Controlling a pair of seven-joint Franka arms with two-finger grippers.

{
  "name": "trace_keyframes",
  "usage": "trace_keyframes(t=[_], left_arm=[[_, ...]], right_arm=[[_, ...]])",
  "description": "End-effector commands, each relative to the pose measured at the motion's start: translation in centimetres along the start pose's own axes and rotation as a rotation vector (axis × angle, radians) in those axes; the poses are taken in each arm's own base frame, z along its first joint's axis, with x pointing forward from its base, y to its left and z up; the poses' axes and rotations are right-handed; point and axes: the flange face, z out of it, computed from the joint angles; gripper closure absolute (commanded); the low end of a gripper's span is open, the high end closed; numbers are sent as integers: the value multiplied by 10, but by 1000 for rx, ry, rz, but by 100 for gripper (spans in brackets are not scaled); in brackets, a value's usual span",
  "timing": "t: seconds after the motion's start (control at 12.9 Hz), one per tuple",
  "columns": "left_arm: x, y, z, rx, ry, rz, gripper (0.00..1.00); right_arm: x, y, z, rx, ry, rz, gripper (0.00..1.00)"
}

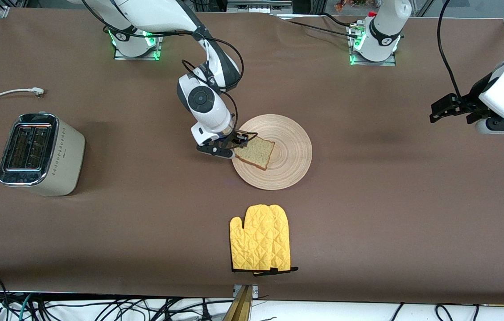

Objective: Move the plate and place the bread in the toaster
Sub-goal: 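Lower the right gripper onto the bread slice on the plate, then close the right gripper on the bread crust and lift it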

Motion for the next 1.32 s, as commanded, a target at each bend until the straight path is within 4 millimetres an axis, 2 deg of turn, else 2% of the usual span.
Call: trace_keyframes(t=[0.0,0.16,0.23,0.47,0.62,0.85,0.93,1.01,1.09,1.24], left_arm=[[-3,1,-4,20,-3,-3,0],[-3,1,-4,20,-3,-2,0],[-3,1,-4,20,-3,-3,0],[-3,1,-4,20,-3,-3,0],[-3,0,-4,19,-9,-6,0],[-4,-1,-3,19,-17,-6,0],[-4,-1,-3,19,-17,-6,0],[-4,-1,-3,19,-17,-8,0],[-4,-1,-3,21,-17,-8,0],[-4,-1,-4,20,-15,-6,0]], right_arm=[[-2,-1,-6,2,-11,-8,66],[-3,-1,-7,-6,-20,-10,84],[-4,-1,-8,-9,-24,-10,87],[-2,-1,-14,-17,-34,-9,91],[-3,-2,-14,-18,-36,-9,100],[-2,-2,-16,-20,-34,-12,100],[0,-1,-22,-28,-34,-22,100],[3,-7,-37,-41,-46,-35,100],[14,-9,-57,-87,-58,-47,100],[28,-20,-102,-165,-80,-86,100]])
